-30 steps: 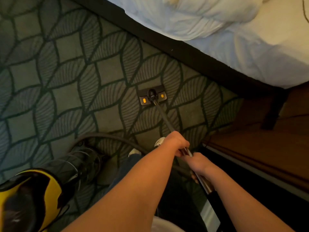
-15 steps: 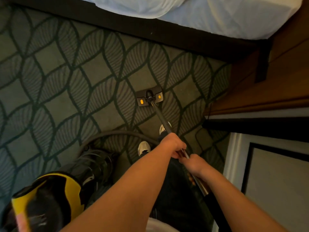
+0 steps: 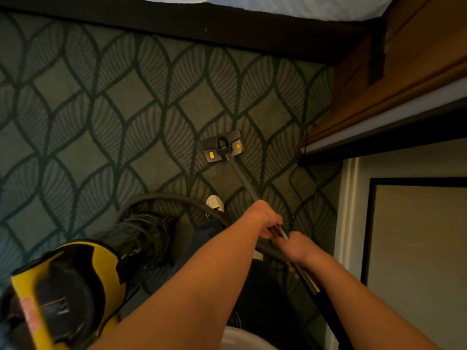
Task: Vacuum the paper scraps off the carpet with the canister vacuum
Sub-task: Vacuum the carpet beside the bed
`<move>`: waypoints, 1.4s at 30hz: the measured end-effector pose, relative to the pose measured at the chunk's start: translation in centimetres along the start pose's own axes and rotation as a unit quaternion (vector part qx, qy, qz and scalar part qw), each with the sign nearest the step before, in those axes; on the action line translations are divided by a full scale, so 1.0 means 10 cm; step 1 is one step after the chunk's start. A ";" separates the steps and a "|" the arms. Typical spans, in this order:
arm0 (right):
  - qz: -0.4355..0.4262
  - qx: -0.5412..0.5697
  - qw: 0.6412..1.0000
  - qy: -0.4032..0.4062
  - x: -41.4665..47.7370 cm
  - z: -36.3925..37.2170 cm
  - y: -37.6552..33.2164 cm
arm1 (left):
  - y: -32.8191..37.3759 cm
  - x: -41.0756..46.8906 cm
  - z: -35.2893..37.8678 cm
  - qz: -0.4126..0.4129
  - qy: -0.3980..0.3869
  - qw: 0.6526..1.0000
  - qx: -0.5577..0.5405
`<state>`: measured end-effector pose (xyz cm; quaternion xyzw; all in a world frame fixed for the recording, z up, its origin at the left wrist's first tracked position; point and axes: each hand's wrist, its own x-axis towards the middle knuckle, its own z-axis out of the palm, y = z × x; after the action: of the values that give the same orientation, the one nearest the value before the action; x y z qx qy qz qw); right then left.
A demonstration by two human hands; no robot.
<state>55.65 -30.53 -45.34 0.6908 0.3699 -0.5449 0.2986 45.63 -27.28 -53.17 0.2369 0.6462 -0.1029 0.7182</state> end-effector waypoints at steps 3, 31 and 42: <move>-0.007 -0.002 1.000 0.000 -0.01 0.05 0.31 | -0.09 0.02 0.31 -0.002 0.002 1.000 -0.013; 0.043 0.054 0.998 0.013 -0.23 0.81 3.14 | -1.08 -0.09 3.01 0.049 -0.041 0.997 0.033; 0.062 0.158 0.985 0.015 -0.41 1.61 3.52 | -1.70 -0.21 3.31 0.076 -0.050 0.986 0.138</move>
<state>75.98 -63.76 -44.69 0.7592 0.2401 -0.5660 0.2135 66.72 -57.98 -52.87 0.3767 0.5694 -0.1474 0.7156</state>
